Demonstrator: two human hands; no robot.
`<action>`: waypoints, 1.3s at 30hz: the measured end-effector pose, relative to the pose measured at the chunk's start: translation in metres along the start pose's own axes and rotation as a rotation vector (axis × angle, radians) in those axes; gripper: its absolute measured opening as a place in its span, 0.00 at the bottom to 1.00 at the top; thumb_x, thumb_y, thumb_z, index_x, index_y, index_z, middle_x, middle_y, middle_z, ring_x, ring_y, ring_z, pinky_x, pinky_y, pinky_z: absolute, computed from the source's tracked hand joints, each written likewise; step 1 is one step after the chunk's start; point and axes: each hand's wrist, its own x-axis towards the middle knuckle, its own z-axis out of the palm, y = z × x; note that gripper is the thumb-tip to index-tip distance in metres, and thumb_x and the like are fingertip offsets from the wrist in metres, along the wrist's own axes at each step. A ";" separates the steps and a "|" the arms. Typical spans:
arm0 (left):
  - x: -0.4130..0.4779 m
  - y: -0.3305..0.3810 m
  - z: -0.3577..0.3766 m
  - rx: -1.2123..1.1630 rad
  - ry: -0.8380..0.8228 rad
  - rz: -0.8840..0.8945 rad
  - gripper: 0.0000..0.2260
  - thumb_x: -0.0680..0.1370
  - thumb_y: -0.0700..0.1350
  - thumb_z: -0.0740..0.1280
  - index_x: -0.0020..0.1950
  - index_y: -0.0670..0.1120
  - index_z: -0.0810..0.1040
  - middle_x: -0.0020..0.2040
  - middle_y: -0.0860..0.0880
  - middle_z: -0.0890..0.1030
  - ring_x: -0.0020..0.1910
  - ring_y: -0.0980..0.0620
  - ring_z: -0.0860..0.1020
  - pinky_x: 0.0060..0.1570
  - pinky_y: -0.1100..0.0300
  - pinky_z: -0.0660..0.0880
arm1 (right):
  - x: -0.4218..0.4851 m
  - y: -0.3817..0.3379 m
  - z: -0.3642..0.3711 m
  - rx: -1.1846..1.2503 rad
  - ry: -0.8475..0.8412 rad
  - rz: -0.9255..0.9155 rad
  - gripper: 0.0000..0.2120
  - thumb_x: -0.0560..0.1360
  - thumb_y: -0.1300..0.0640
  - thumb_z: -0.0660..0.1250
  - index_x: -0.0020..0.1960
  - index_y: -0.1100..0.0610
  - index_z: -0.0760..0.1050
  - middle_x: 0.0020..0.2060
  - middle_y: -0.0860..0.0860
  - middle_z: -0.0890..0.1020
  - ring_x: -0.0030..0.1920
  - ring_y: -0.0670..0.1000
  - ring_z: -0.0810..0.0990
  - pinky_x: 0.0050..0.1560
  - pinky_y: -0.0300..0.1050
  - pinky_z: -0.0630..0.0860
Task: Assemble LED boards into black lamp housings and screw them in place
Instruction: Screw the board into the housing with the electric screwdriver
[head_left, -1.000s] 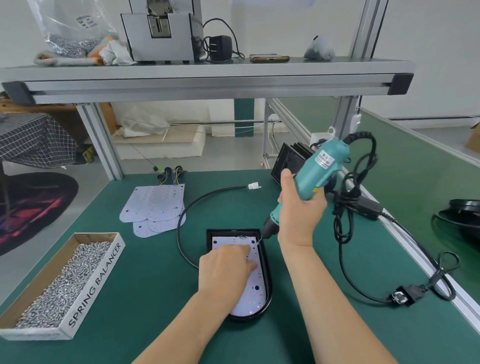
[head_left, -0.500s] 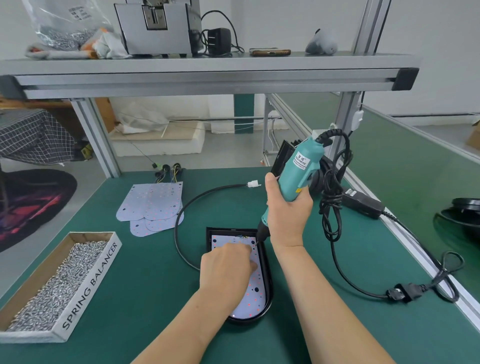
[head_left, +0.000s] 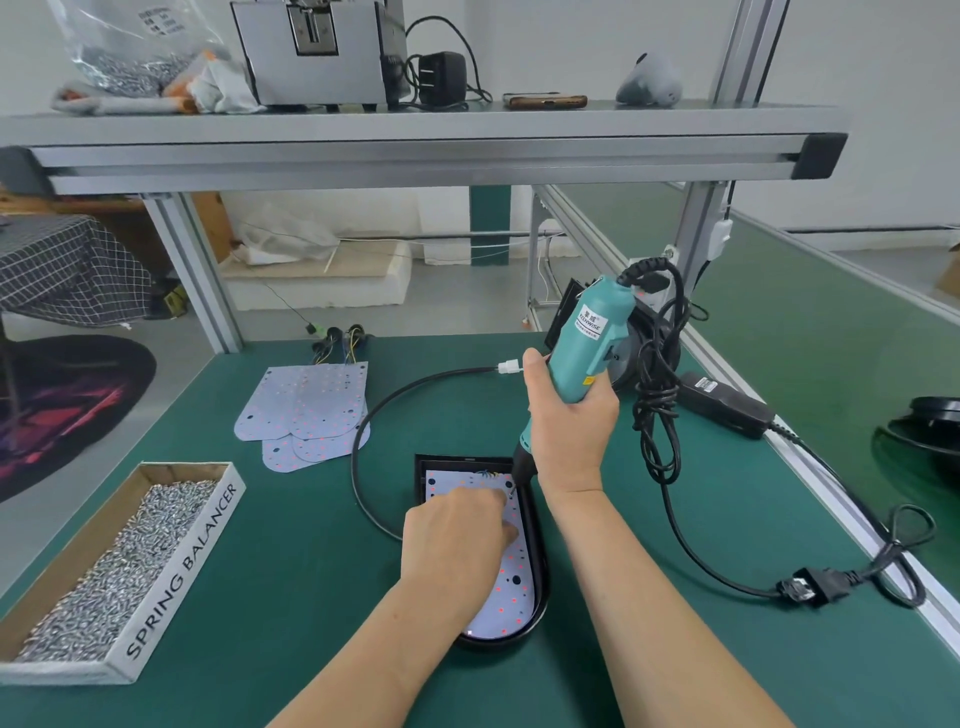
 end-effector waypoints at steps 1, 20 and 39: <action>0.000 0.000 0.000 0.002 -0.001 0.001 0.09 0.79 0.51 0.61 0.42 0.48 0.68 0.31 0.51 0.65 0.36 0.45 0.70 0.28 0.59 0.55 | 0.000 0.001 0.000 -0.004 -0.004 -0.005 0.18 0.69 0.47 0.74 0.36 0.57 0.68 0.28 0.45 0.72 0.30 0.48 0.70 0.32 0.49 0.73; 0.000 -0.001 0.004 0.009 0.014 0.019 0.08 0.80 0.51 0.60 0.46 0.49 0.73 0.31 0.51 0.65 0.37 0.45 0.71 0.28 0.58 0.54 | 0.002 0.001 0.006 0.001 -0.082 0.077 0.15 0.71 0.52 0.74 0.36 0.53 0.69 0.25 0.43 0.73 0.26 0.47 0.71 0.29 0.43 0.71; -0.004 -0.001 -0.011 -0.087 -0.069 -0.026 0.08 0.79 0.54 0.64 0.46 0.51 0.73 0.45 0.51 0.80 0.43 0.45 0.75 0.39 0.57 0.66 | -0.026 -0.056 -0.034 0.144 0.047 -0.021 0.09 0.74 0.52 0.74 0.37 0.49 0.77 0.27 0.49 0.77 0.29 0.48 0.75 0.34 0.36 0.74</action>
